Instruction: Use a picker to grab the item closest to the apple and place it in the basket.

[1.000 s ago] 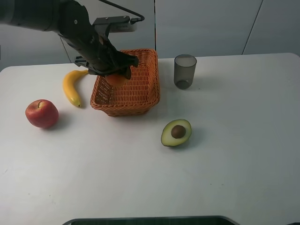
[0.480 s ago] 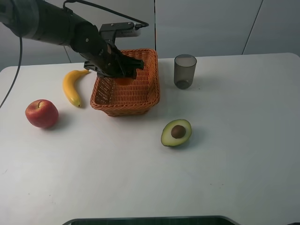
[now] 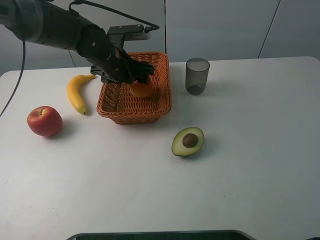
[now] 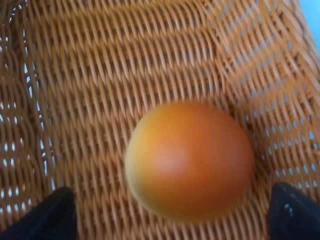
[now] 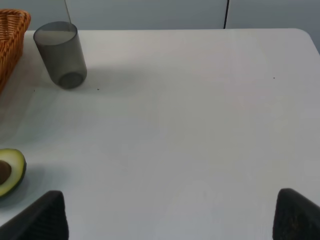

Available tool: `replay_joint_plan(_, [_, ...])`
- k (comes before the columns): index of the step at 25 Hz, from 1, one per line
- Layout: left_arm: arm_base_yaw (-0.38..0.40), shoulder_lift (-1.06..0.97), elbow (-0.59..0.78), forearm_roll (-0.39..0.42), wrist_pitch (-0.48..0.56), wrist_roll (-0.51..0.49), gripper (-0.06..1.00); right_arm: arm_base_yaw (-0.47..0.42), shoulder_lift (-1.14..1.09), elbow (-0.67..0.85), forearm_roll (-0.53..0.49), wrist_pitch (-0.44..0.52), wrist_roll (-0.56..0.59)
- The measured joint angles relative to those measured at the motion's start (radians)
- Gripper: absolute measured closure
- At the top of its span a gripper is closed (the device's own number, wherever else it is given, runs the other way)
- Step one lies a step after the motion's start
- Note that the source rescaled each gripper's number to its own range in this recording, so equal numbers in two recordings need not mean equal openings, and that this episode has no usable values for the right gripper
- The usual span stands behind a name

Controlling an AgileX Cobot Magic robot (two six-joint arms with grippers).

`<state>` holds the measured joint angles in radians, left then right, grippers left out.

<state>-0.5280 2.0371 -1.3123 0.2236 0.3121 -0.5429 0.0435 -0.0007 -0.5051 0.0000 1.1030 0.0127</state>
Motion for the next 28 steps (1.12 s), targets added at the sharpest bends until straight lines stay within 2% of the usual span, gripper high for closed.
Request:
replay_joint_plan(6, [0.000,-0.014,-0.007,0.009,0.049,0.002,-0.03,0.000,0.000,0.000,0.000,0.000,0.000])
replay_joint_plan(12, [0.000,-0.145,-0.012,0.016,0.161,0.120,-0.04,0.000,0.000,0.000,0.000,0.000,0.000])
replay_joint_plan(15, [0.016,-0.225,-0.012,0.016,0.230,0.146,-0.04,0.000,0.000,0.000,0.000,0.000,0.000])
replay_joint_plan(18, [0.060,-0.314,0.020,0.016,0.275,0.162,-0.04,0.000,0.000,0.000,0.000,0.000,0.000])
replay_joint_plan(22, [0.138,-0.451,0.107,-0.028,0.329,0.257,-0.04,0.000,0.000,0.000,0.000,0.000,0.000])
replay_joint_plan(28, [0.301,-0.707,0.223,-0.071,0.450,0.335,-0.05,0.000,0.000,0.000,0.000,0.000,0.000])
